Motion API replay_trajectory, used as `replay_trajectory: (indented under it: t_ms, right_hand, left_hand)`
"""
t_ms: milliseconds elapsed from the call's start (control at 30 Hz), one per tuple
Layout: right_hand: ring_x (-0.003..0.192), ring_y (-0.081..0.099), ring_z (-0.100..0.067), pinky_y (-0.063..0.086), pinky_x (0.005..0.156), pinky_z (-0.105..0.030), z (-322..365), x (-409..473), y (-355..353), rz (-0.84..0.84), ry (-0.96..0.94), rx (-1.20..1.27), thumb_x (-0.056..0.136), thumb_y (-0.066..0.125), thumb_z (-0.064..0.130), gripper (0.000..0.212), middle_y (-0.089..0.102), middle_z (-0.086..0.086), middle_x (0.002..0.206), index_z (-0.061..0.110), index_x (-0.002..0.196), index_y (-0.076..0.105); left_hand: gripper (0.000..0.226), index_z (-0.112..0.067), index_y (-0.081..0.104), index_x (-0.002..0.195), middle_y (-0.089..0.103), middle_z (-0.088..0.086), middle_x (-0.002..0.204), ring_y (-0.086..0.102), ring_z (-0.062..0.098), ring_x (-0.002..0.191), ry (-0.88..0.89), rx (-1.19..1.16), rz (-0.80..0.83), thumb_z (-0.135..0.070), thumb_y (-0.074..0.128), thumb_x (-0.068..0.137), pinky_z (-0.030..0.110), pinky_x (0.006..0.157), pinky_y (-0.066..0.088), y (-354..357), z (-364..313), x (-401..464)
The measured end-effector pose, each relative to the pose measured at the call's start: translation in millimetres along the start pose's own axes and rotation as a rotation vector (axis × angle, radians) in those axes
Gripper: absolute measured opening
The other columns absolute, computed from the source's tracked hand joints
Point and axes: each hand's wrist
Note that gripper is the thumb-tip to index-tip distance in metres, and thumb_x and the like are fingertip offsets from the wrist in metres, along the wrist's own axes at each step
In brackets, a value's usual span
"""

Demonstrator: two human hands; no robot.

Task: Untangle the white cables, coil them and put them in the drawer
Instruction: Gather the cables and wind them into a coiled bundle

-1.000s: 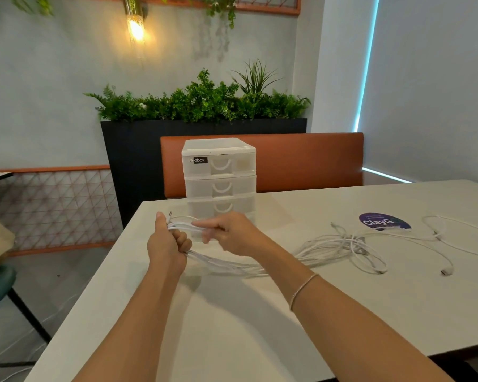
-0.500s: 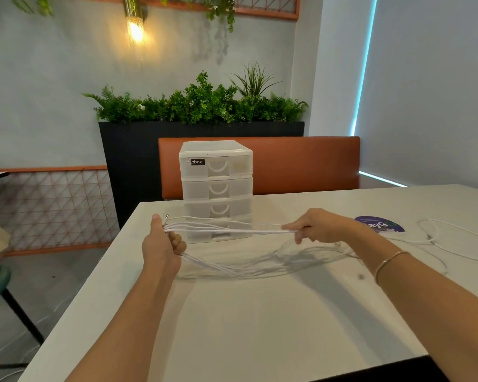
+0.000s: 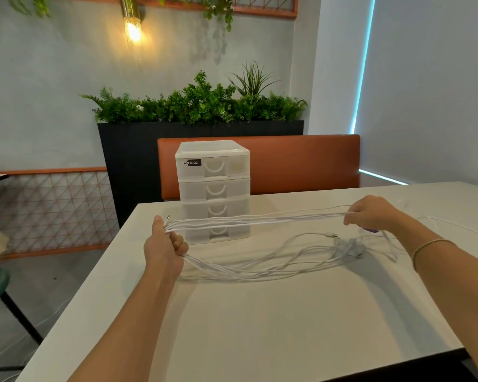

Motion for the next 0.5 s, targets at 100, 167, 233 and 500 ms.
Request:
replay_trajectory:
  t_ms: [100,167,233,500]
  right_hand:
    - [0.089,0.053,-0.021,0.042,0.083,-0.033,-6.6,2.6,1.8,0.003,0.081,0.048,0.085,0.059,0.044,0.032,0.066,-0.005,0.095,0.017,0.073,0.072]
    - [0.092,0.053,-0.022,0.041,0.095,-0.040,-8.9,0.4,3.1,0.042,0.133,0.027,0.084,0.054,0.058,0.046,0.061,-0.002,0.089,0.018,0.065,0.067]
    - [0.097,0.053,-0.024,0.038,0.098,-0.040,-10.3,-3.5,5.1,0.076,0.142,-0.044,0.087,0.047,0.060,0.054,0.060,-0.004,0.092,0.013,0.069,0.065]
    - [0.097,0.055,-0.031,0.044,0.093,-0.042,-71.0,9.6,11.0,-0.004,0.276,-0.145,0.096,0.042,0.041,0.033,0.063,-0.011,0.103,0.012,0.093,0.058]
  left_hand:
    - [0.043,-0.016,0.033,0.061,0.026,-0.007,0.034,0.021,0.007,0.029,0.002,-0.018,-0.001,-0.037,0.046,0.097,0.014,0.033,0.018,-1.4,-1.6,1.6]
    - [0.044,-0.016,0.033,0.061,0.025,-0.007,0.034,0.020,0.007,0.029,0.003,-0.024,0.003,-0.037,0.046,0.097,0.014,0.033,0.017,-1.7,-1.0,1.3]
    - [0.044,-0.016,0.032,0.060,0.025,-0.007,0.034,0.020,0.007,0.029,0.003,-0.029,0.003,-0.037,0.046,0.097,0.014,0.032,0.017,-2.0,-0.6,0.9]
    - [0.049,-0.017,0.024,0.058,0.022,-0.007,0.036,0.017,0.008,0.031,0.022,-0.085,-0.001,-0.038,0.043,0.098,0.018,0.033,0.014,-10.4,-6.5,9.3]
Point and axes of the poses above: each hand's wrist, its own x-axis towards the middle knuckle, its own y-axis out of the palm, z = x × y
